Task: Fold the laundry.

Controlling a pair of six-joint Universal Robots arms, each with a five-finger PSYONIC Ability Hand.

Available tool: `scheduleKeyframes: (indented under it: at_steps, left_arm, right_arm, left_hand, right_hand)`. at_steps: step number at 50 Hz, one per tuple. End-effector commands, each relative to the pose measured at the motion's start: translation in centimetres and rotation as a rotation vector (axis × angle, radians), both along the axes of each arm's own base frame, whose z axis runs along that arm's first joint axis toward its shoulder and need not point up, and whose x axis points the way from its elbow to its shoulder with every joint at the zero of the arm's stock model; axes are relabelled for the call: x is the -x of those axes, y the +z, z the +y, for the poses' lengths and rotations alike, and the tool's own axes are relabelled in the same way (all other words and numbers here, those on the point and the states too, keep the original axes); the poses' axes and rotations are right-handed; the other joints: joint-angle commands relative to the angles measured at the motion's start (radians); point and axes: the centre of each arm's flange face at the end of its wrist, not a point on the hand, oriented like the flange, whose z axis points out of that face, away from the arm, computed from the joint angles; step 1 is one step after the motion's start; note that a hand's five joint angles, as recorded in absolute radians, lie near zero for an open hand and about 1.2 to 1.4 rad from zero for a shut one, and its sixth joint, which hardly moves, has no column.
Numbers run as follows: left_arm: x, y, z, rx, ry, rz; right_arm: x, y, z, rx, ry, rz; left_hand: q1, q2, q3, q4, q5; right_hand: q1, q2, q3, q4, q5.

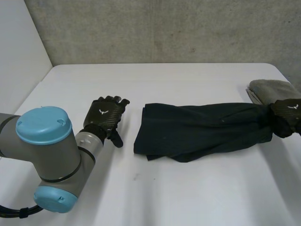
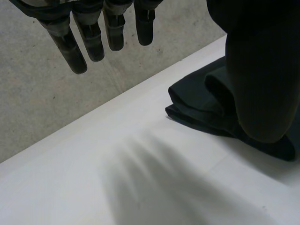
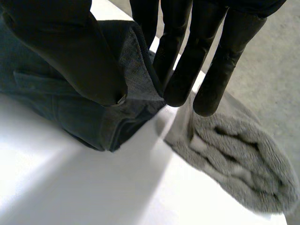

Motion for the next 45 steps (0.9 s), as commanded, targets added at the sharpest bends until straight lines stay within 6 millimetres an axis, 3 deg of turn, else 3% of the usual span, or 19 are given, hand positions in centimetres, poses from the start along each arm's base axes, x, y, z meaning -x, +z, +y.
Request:
scheduleKeyframes:
  at_steps: [1,3,7,11,12,17,18,22,26,28,29,31,32,34,36,38,39,42,45]
  left_arm:
    - [0.0,0.0,0.0,0.0,0.002,0.0]
    - [0.0,0.0,0.0,0.001,0.002,0.0]
    - [0.0,0.1,-0.1,0.004,0.003,0.002]
    - [-0.1,0.5,-0.1,0.013,0.006,0.007]
    - [-0.1,0.7,-0.1,0.018,0.008,0.011]
    - [-0.5,1.3,-0.4,0.031,0.022,0.019]
    - [-0.6,1.4,-0.5,0.033,0.023,0.021]
    - [-1.0,1.6,-0.8,0.037,0.038,0.024]
    - [-1.5,1.7,-1.4,0.041,0.059,0.026]
    - [-1.6,1.7,-1.5,0.041,0.062,0.026]
    - [-1.7,1.7,-1.5,0.04,0.065,0.025]
    - [-1.7,1.7,-1.5,0.039,0.065,0.027]
    - [-1.7,1.7,-1.5,0.039,0.065,0.027]
    - [-1.7,1.7,-1.5,0.039,0.065,0.027]
    - [-1.7,1.6,-1.5,0.038,0.064,0.026]
    - [-1.6,1.7,-1.5,0.039,0.061,0.027]
    - [-1.6,1.6,-1.4,0.038,0.061,0.026]
    - [-1.6,1.6,-1.4,0.038,0.059,0.026]
    - [-1.6,1.6,-1.3,0.036,0.058,0.026]
  right_arm:
    - [-3.4,1.0,1.0,-0.007,0.094,-0.035]
    - [-3.7,1.6,0.9,0.009,0.097,-0.05]
    - [-6.5,4.3,0.7,0.094,0.165,-0.088]
    - [-11.8,6.9,2.1,0.178,0.321,-0.108]
    - [-14.4,6.9,2.8,0.183,0.394,-0.114]
    - [-20.2,6.1,4.8,0.162,0.556,-0.13]
    - [-22.2,5.5,5.9,0.142,0.613,-0.131]
    - [-26.4,2.9,8.2,0.074,0.72,-0.122]
    - [-28.4,-0.2,9.6,-0.021,0.77,-0.091]
    - [-28.3,-0.4,9.3,-0.039,0.731,-0.083]
    - [-28.1,-0.2,9.0,-0.035,0.705,-0.082]
    - [-27.0,0.8,7.6,-0.005,0.572,-0.096]
    - [-26.4,1.4,6.9,0.012,0.509,-0.115]
    - [-24.6,2.3,5.2,0.036,0.385,-0.155]
    - [-20.4,4.2,2.6,0.087,0.224,-0.206]
    - [-17.2,5.9,1.5,0.125,0.158,-0.22]
    - [-14.7,6.8,1.3,0.131,0.125,-0.21]
    - [-11.8,6.1,1.6,0.097,0.115,-0.176]
    - [-9.1,3.3,1.9,0.006,0.137,-0.118]
  left_hand:
    - [-0.009,-0.022,-0.028,-0.02,-0.04]
    - [-0.009,-0.022,-0.028,-0.02,-0.04]
    - [-0.009,-0.022,-0.028,-0.02,-0.04]
    - [-0.015,-0.028,-0.034,-0.026,-0.046]
    - [-0.017,-0.031,-0.037,-0.029,-0.049]
    - [-0.017,-0.031,-0.037,-0.029,-0.049]
    - [-0.017,-0.031,-0.037,-0.029,-0.049]
    - [-0.02,-0.034,-0.04,-0.032,-0.052]
    - [-0.02,-0.034,-0.04,-0.032,-0.052]
    - [-0.02,-0.034,-0.04,-0.032,-0.052]
    - [-0.02,-0.034,-0.04,-0.032,-0.052]
    - [-0.02,-0.034,-0.04,-0.032,-0.052]
    - [-0.02,-0.034,-0.04,-0.032,-0.052]
    - [-0.02,-0.034,-0.04,-0.032,-0.052]
    - [-0.02,-0.034,-0.04,-0.032,-0.052]
    - [-0.02,-0.034,-0.04,-0.032,-0.052]
    - [-0.02,-0.034,-0.04,-0.032,-0.052]
    - [-0.02,-0.034,-0.04,-0.032,-0.052]
    - [-0.02,-0.034,-0.04,-0.032,-0.052]
  right_hand:
    - [0.423,0.23,0.215,0.208,0.234]
    - [0.423,0.23,0.215,0.208,0.234]
    - [0.423,0.23,0.215,0.208,0.234]
    - [0.423,0.23,0.215,0.208,0.234]
    - [0.423,0.23,0.215,0.208,0.234]
    - [0.423,0.23,0.215,0.208,0.234]
    - [0.423,0.23,0.215,0.208,0.234]
    - [0.423,0.23,0.215,0.208,0.234]
    - [0.423,0.23,0.215,0.208,0.234]
    - [0.423,0.23,0.215,0.208,0.234]
    - [0.29,0.097,0.082,0.075,0.101]
    - [-0.35,-0.543,-0.558,-0.565,-0.539]
    - [-0.409,-0.602,-0.617,-0.624,-0.598]
    - [-0.456,-0.65,-0.665,-0.672,-0.646]
    - [-0.471,-0.665,-0.68,-0.687,-0.661]
    - [-0.471,-0.665,-0.68,-0.687,-0.661]
    - [-0.466,-0.659,-0.674,-0.681,-0.655]
    - [-0.445,-0.638,-0.653,-0.66,-0.634]
    - [-0.413,-0.606,-0.621,-0.628,-0.602]
